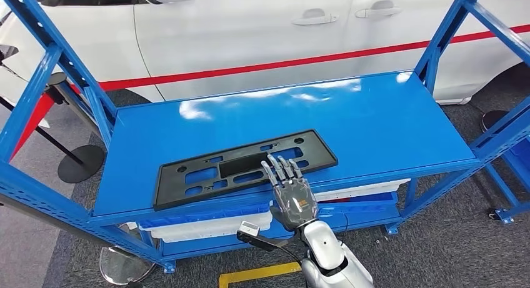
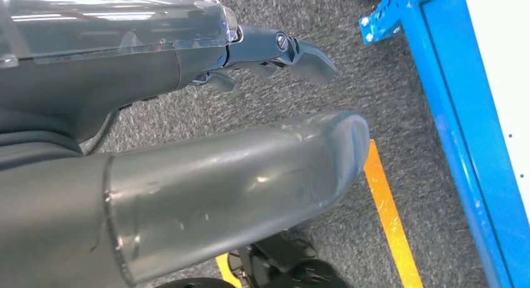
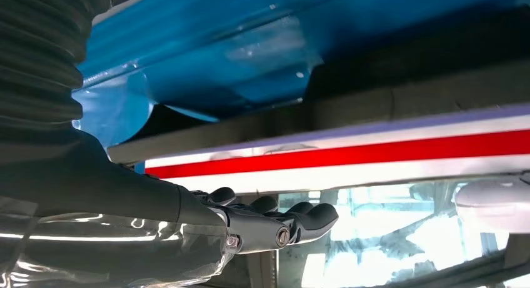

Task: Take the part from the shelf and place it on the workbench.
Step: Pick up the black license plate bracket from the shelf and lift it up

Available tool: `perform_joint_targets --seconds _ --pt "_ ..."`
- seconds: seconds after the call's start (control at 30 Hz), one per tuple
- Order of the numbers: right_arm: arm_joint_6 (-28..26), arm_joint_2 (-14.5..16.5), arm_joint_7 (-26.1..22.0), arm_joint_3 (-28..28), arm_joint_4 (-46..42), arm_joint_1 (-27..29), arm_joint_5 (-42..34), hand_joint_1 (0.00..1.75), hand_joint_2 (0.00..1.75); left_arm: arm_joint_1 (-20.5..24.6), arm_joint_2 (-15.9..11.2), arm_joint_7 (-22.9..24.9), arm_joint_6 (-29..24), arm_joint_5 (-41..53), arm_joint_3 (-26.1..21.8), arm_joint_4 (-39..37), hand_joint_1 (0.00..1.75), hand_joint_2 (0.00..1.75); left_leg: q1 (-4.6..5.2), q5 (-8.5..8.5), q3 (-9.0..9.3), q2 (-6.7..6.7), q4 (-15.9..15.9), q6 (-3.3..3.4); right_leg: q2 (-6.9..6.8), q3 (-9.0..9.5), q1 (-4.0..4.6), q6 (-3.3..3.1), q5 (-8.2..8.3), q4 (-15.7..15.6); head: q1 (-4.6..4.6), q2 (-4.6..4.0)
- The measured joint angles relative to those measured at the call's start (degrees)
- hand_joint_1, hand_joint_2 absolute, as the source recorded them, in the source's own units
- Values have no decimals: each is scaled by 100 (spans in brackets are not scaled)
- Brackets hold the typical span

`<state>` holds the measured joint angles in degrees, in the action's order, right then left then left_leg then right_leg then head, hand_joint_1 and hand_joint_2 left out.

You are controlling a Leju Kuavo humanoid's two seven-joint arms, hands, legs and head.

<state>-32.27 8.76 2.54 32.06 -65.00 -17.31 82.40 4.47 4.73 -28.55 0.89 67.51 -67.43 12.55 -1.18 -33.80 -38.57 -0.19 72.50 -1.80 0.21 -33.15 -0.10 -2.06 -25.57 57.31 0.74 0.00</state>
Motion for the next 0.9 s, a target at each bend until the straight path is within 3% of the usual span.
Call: perform_joint_targets --seconds 0.03,0.07,0.13,0.2,0.23,0.37,0.43,0.5,0.53,0.57,0.6,0.67,0.7,0.73,0.83,0.9 --pt "6 1 4 0 22 2 6 0 175 -7 1 0 -1 5 0 0 0 0 1 -13 -111 0 193 -2 2 5 11 -7 -7 4 0 0" --pt "10 4 9 0 43 3 9 0 175 -13 3 0 -1 11 0 0 0 0 1 101 -104 0 137 6 7 14 20 -10 -15 10 2 0" --pt "14 20 18 0 70 1 9 0 175 -14 4 0 0 13 0 0 0 0 4 522 188 0 -548 51 18 44 33 -2 -39 22 4 0" --pt "15 39 25 0 86 -9 9 0 175 -3 5 1 1 9 0 0 0 0 24 768 490 -3 -1209 118 27 46 49 35 -63 44 2 0" --pt "16 46 26 0 95 -14 9 0 175 0 6 1 3 7 0 0 0 0 42 801 560 -5 -1379 147 30 35 53 62 -71 56 0 0" --pt "18 67 26 0 116 -29 5 0 175 -12 27 4 9 15 1 0 0 0 36 837 588 -1 -1489 261 30 -13 53 185 -143 145 -9 0" --pt "24 72 25 0 126 -45 -13 0 175 -8 42 5 9 27 4 0 0 0 12 860 611 10 -1529 311 23 -234 29 242 -438 633 -32 0" --pt "51 73 21 0 151 -50 -43 0 175 -8 44 9 9 40 7 0 0 0 11 861 605 14 -1529 327 14 -627 -4 288 -772 1407 -50 0" --pt "69 73 17 0 166 -49 -62 0 175 -9 46 12 9 51 8 0 0 0 11 859 604 14 -1527 325 11 -765 -19 304 -824 1657 -50 0" --pt "89 75 11 0 179 -52 -83 0 175 -10 49 15 9 64 9 0 0 0 10 856 606 12 -1525 321 9 -796 -33 312 -756 1684 -51 0" --pt "109 80 1 0 189 -62 -112 0 175 -11 56 16 9 80 11 0 0 0 10 850 614 8 -1521 312 7 -711 -46 312 -587 1481 -51 0" --pt "158 103 -27 1 197 -116 -206 0 175 -10 73 13 11 105 20 0 0 0 18 826 629 -1 -1504 275 0 -320 -52 285 -185 670 -51 -1" --pt "190 126 -47 2 198 -156 -268 0 175 -8 81 9 14 116 25 0 0 0 28 813 630 -3 -1491 247 -2 -165 -45 262 -65 340 -49 -1" --pt "225 150 -66 3 199 -198 -331 0 175 -7 85 4 16 124 29 0 0 0 38 803 625 -3 -1482 215 -2 -76 -33 237 -14 141 -45 -1" --pt "317 224 -100 8 201 -299 -454 0 175 -4 91 -7 23 150 33 0 0 0 30 787 620 0 -1479 106 9 -64 -16 143 -6 66 -43 0" --pt "360 280 -107 14 203 -374 -495 0 175 -4 103 -14 32 176 36 0 0 0 14 634 544 3 -1273 51 5 -46 -33 64 12 29 -36 0"
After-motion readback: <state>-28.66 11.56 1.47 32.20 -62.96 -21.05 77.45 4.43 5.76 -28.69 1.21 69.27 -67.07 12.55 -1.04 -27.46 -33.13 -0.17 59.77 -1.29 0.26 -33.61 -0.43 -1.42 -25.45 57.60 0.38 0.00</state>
